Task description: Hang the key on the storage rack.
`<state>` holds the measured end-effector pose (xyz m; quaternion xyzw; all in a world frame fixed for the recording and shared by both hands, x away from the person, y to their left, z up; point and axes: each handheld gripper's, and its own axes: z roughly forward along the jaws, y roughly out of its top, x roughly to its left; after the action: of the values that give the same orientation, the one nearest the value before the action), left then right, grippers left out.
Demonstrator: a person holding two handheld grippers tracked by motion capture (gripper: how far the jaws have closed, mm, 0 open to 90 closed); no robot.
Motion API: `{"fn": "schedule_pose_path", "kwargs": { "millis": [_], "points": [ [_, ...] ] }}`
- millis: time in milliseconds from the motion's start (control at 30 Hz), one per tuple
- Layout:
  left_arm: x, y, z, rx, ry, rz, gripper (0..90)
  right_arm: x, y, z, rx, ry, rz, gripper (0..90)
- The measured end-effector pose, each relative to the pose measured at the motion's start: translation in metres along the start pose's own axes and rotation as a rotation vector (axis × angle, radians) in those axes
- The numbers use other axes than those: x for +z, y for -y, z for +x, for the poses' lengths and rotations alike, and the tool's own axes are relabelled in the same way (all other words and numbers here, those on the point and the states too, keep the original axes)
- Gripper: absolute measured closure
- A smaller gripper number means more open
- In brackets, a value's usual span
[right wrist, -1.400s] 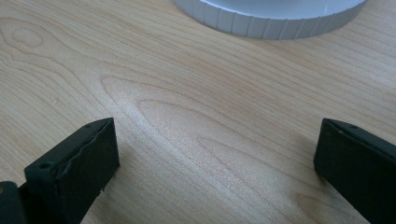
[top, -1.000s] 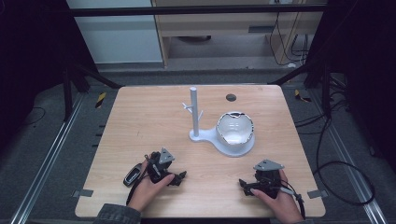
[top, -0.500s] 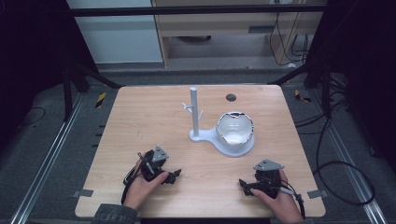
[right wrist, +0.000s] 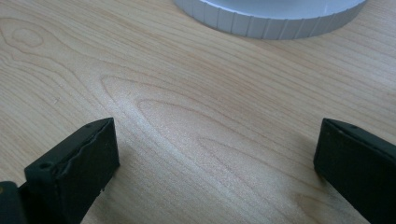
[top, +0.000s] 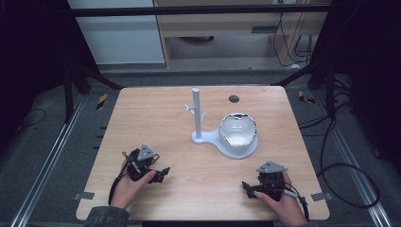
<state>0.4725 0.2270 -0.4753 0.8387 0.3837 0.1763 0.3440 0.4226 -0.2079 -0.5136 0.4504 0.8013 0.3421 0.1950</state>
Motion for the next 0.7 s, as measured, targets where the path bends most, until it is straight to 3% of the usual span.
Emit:
{"fn": "schedule_pose_path", "kwargs": {
  "millis": [133,167,200,233,300,333,367,467,567,700],
  "points": [
    [-0.006,-0.007,0.002,-0.001,0.02,0.07,5.4,0.0,0.0,0.0,-0.002,0.0,0.0,0.4],
    [-0.006,-0.009,0.002,0.021,0.013,0.106,5.5,0.0,0.0,0.0,-0.001,0.002,0.001,0.4],
    [-0.006,-0.015,0.002,0.064,-0.027,0.17,5.7,0.0,0.0,0.0,-0.002,0.002,0.0,0.4],
    [-0.006,-0.015,0.002,0.064,-0.027,0.17,5.7,0.0,0.0,0.0,-0.001,0.0,0.001,0.4],
    [-0.005,-0.019,0.004,0.07,-0.014,0.217,5.7,0.0,0.0,0.0,-0.006,0.0,0.0,0.4],
    [-0.004,-0.022,0.008,0.054,0.005,0.254,5.7,0.0,0.0,-0.001,-0.009,-0.007,0.001,0.4],
    [-0.004,-0.022,0.008,0.054,0.005,0.254,5.7,0.0,0.0,-0.001,-0.009,-0.007,0.001,0.4],
    [-0.004,-0.028,0.013,0.053,0.02,0.321,5.8,0.004,-0.004,-0.003,0.003,0.007,0.001,0.3],
    [-0.004,-0.031,0.015,0.049,0.028,0.338,6.0,0.006,-0.006,-0.004,0.013,0.008,0.001,0.3],
    [-0.002,-0.038,0.017,0.074,0.026,0.397,6.0,0.006,-0.006,-0.004,0.011,0.009,0.001,0.4]
  ]
}}
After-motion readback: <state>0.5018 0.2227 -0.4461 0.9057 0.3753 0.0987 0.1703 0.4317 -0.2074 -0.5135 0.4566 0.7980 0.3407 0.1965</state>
